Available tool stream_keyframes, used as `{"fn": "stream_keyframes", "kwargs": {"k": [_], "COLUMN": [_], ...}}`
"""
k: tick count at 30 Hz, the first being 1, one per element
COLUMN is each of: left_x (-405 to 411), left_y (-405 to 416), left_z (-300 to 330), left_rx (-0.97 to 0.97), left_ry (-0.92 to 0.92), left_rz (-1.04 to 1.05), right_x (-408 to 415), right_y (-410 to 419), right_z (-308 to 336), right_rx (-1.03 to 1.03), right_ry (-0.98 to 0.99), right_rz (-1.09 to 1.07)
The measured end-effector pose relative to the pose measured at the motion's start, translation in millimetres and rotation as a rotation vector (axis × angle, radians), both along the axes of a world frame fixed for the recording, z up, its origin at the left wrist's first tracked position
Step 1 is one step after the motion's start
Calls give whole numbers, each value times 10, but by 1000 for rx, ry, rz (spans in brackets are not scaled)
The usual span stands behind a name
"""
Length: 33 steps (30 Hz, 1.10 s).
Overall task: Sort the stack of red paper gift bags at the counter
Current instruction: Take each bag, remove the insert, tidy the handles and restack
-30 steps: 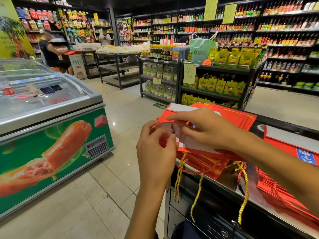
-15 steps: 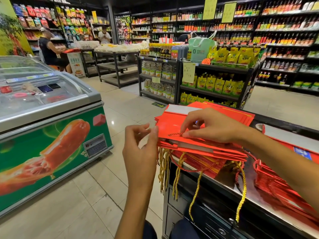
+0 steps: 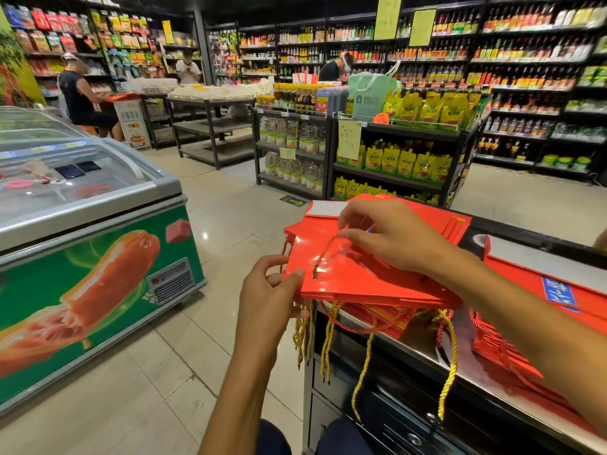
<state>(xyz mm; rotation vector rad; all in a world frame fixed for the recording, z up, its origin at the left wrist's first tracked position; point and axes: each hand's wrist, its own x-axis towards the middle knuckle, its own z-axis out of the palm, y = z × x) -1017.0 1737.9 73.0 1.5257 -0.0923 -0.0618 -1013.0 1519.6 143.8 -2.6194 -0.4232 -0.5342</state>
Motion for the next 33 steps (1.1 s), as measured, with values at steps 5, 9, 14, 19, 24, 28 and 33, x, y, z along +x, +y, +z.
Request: {"fn": "stream_keyframes", "kwargs": {"k": [5,9,14,19,24,28,33], "left_x": [203,509,613,393,243,207,81], "left_y": [58,34,-107,-186,-667,-1434,-2381], "left_z": [220,474,504,518,940,1332,1229], "left_rx": [-55,241,529,488,422,345,497], "left_ry": [95,96,4,-110,-413,-603,-701], "left_rz": [-75,-101,-214,-182,-187,-208,-340], "right_x": [-99,-192,-292,-477,-886,-1327,-1784], "right_y": [-490,-672,-497,-540,-959,-1351,-1757], "right_z": [159,52,-36,-17,452,927,977], "right_rx": [-128,-185,-82,40,185,338,375], "right_ry": [112,277,353,281,104,-29,-10], "right_rz": [-503,-716,-734,-774,-887,-989,-1091]}}
